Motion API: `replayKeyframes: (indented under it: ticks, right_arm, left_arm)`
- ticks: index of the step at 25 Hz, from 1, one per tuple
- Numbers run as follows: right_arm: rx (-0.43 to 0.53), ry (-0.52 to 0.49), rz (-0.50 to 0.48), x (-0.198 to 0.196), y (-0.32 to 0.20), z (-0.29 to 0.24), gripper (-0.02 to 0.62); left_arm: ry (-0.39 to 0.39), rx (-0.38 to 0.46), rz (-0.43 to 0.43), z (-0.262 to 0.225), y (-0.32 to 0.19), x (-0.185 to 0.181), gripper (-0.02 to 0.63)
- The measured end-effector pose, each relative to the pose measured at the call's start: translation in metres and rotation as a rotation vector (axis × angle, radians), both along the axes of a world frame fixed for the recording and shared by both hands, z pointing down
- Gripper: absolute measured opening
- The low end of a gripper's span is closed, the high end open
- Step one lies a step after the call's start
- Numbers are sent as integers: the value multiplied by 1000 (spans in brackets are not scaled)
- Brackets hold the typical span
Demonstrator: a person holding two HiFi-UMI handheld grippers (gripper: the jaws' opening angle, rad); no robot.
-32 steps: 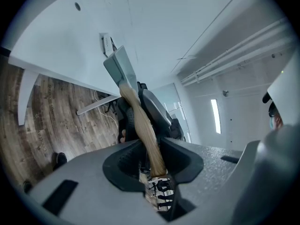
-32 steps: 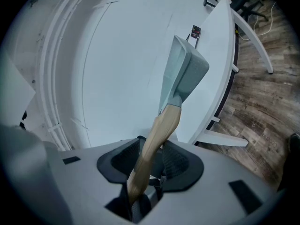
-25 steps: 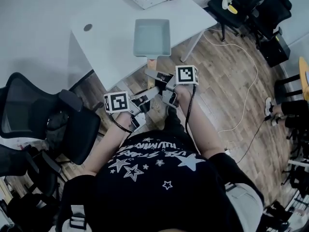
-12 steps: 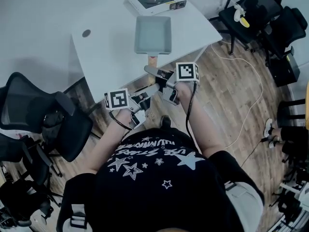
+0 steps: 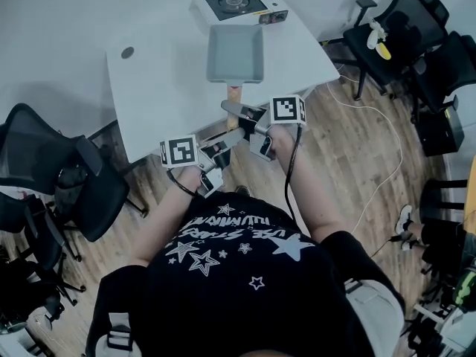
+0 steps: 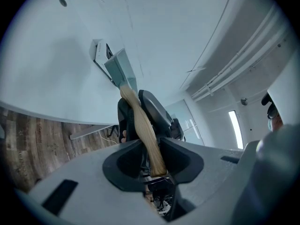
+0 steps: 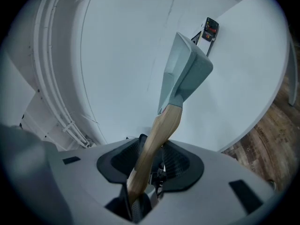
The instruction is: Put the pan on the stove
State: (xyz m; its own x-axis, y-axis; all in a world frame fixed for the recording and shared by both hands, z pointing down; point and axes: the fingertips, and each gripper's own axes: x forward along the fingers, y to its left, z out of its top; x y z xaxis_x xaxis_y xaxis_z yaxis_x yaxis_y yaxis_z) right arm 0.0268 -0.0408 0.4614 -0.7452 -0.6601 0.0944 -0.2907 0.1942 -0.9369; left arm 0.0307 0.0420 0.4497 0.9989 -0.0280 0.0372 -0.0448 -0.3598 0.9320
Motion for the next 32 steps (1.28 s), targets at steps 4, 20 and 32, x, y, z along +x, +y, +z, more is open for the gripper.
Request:
replayKeyframes:
  ticks: [4,20,32]
  right_arm:
    - [9,-7,4,15,-5,-3,153]
    - [-15,8,41,68,-97,9,155]
    - [-60,10,76,104,-203,22,155]
  left_arm:
    - [4,2,-5,-4,-5,13,115]
    - [17,-25,65,8,-96,66,117]
    - [45,-41,91,17,-204,99,118]
